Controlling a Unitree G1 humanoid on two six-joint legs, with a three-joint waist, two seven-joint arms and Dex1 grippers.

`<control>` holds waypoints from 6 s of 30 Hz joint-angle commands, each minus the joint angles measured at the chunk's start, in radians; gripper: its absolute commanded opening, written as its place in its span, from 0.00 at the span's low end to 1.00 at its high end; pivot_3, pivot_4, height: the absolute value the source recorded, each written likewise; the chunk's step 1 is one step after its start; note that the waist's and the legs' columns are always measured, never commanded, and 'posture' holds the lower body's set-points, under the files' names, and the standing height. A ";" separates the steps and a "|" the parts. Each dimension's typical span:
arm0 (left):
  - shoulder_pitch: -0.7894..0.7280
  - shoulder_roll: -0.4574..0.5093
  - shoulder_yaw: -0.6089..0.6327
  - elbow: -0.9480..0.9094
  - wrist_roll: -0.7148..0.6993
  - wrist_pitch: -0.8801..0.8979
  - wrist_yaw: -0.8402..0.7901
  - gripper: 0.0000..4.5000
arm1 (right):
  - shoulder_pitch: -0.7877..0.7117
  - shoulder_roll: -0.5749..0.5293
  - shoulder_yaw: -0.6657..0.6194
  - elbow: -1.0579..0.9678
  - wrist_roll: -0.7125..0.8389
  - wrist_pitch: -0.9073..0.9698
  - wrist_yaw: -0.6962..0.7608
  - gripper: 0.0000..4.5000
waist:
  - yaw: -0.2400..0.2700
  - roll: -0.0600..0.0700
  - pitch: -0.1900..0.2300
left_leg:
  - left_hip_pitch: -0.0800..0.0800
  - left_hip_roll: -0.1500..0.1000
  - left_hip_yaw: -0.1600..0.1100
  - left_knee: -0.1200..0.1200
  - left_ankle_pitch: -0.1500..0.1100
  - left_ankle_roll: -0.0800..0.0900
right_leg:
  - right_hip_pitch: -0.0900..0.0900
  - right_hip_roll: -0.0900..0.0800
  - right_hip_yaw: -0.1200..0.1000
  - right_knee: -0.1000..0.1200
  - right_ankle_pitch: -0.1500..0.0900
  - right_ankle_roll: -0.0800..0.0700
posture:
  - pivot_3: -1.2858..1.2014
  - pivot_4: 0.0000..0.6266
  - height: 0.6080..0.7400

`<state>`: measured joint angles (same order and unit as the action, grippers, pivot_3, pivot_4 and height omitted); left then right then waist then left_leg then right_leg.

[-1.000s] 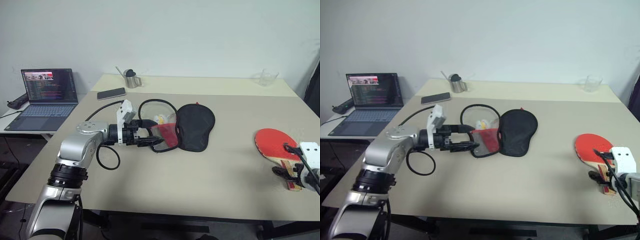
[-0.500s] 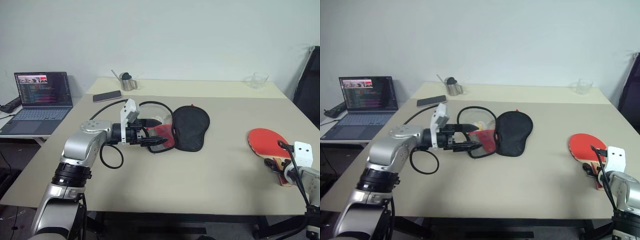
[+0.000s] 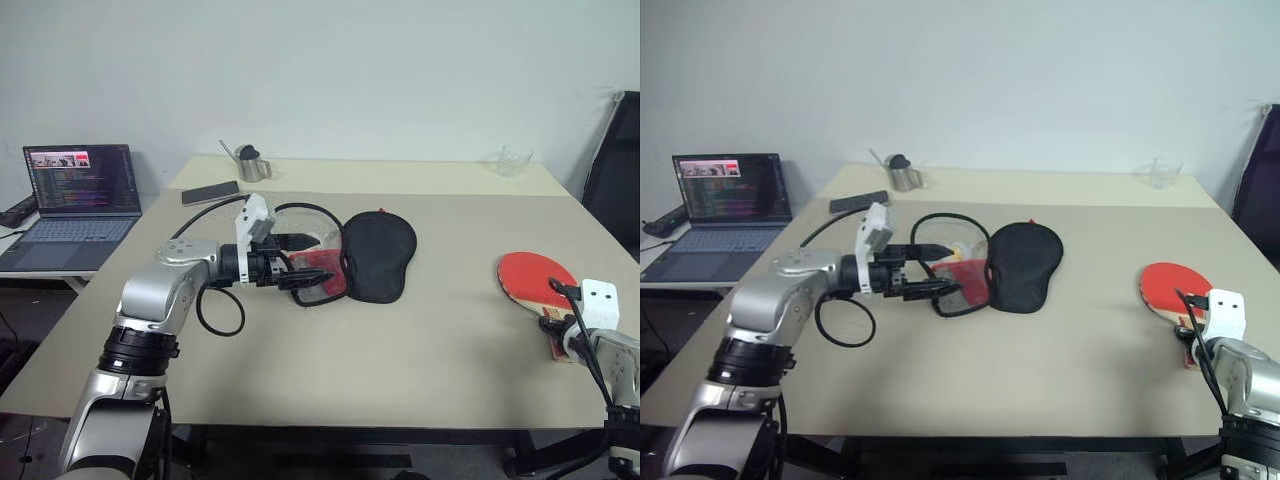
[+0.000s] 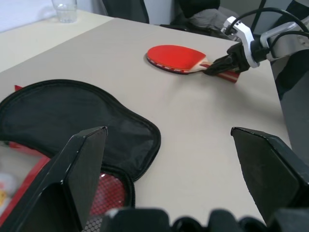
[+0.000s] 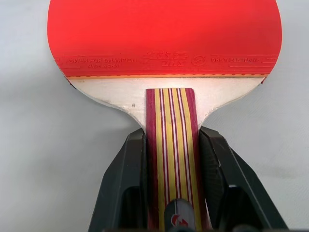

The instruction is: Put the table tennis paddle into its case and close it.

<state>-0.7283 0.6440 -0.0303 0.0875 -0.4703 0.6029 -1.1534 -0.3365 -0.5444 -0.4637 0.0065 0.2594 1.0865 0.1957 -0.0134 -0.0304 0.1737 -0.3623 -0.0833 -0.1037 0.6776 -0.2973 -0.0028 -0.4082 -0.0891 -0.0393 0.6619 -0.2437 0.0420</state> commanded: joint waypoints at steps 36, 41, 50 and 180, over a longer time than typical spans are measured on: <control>0.304 0.160 0.205 -0.147 -0.017 -0.002 0.166 1.00 | -0.691 0.727 0.164 0.289 0.025 -0.169 -0.488 0.24 | -0.035 0.012 0.007 | -0.023 0.006 0.009 -0.002 0.002 -0.005 | -0.032 0.003 0.006 0.004 0.004 -0.007 | 0.52 0.24 1.00; 0.317 0.157 0.210 -0.174 -0.029 0.014 0.191 1.00 | -0.700 0.744 0.180 0.309 0.046 -0.164 -0.466 0.24 | -0.047 0.012 0.007 | -0.023 0.006 0.010 -0.002 0.002 -0.005 | -0.032 0.004 0.007 0.005 0.004 -0.007 | 0.52 0.24 1.00; 0.351 0.158 0.225 -0.212 -0.051 0.029 0.217 1.00 | -0.712 0.765 0.198 0.311 0.102 -0.154 -0.453 0.24 | -0.045 0.012 0.007 | -0.023 0.006 0.010 -0.002 0.002 -0.005 | -0.032 0.004 0.007 0.005 0.004 -0.007 | 0.52 0.24 1.00; 0.025 0.142 0.086 0.458 0.228 -0.087 0.332 0.72 | -0.427 -0.228 0.508 -0.097 0.334 -0.310 0.975 1.00 | -0.011 0.008 0.008 | -0.019 0.008 0.025 0.002 -0.001 -0.001 | -0.035 0.007 0.020 0.011 0.005 -0.006 | 0.52 0.24 1.00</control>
<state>-0.6568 0.7858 0.0649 0.5397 -0.2698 0.5604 -0.8298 -0.7555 -0.7700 0.0781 -0.0501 0.5726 0.7799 1.1609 -0.0242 -0.0228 0.1820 -0.3817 -0.0751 -0.0793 0.6792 -0.2981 -0.0039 -0.4430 -0.0823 -0.0192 0.6728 -0.2386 0.0362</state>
